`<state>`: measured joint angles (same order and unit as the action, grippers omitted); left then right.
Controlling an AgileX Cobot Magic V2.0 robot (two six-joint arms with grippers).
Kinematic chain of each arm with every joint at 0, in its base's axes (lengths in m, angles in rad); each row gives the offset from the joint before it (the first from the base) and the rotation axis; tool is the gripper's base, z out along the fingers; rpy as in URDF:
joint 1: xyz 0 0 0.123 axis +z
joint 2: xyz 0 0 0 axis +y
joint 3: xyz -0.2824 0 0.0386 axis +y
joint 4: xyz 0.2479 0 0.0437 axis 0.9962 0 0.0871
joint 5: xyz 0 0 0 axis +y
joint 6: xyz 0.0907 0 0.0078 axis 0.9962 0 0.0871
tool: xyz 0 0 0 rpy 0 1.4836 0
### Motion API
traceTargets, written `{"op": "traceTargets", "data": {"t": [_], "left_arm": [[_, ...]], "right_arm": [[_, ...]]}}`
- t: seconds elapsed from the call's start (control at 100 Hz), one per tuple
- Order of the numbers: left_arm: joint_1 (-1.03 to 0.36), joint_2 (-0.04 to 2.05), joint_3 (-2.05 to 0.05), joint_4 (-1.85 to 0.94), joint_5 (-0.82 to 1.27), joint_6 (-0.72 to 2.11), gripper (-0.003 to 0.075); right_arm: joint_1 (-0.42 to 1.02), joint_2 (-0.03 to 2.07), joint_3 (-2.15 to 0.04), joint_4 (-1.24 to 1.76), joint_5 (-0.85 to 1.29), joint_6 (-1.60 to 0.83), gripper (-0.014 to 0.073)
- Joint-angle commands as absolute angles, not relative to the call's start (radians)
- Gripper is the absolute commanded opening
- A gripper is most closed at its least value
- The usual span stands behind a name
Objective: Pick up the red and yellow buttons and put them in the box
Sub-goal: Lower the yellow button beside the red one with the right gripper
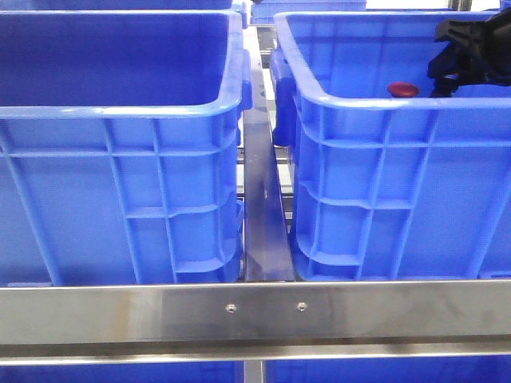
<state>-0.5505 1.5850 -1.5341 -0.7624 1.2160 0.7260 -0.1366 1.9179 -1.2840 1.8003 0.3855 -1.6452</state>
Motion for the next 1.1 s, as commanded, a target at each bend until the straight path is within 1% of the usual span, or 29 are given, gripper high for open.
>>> {"op": "traceTargets", "data": {"t": [0.0,0.36,0.43,0.53,0.6,0.92,1.09], "left_arm": [[-0.558,1.547,-1.567,-0.823,1.201,0.728,0.0692],[-0.558,1.547,-1.567,-0.823,1.201,0.728,0.0692],[-0.558,1.547,-1.567,-0.823,1.201,0.728,0.0692],[-0.558,1.547,-1.567,-0.823,1.201,0.728,0.0692],[-0.558,1.547,-1.567,-0.823,1.201,0.728,0.0692],[-0.558,1.547,-1.567,-0.826,1.201,0.728,0.0692],[-0.558,1.547,-1.567,-0.828,1.203,0.728,0.0692]], "right_arm": [[-0.144,1.878,-1.324,1.917,0.431,-1.661,0.0287],[-0.144,1.891,-1.324,1.917,0.431,-1.670,0.0297],[-0.144,1.891,-1.324,1.917,0.428,-1.670,0.0342],[-0.144,1.891,-1.324,1.917,0.428,-1.670,0.0435],[-0.144,1.891,-1.324,1.917,0.428,-1.670,0.0470],[-0.147,1.876,-1.324,1.916,0.429,-1.670,0.0472],[-0.150,1.827,-1.305,1.854,0.432,-1.669,0.0472]]}}
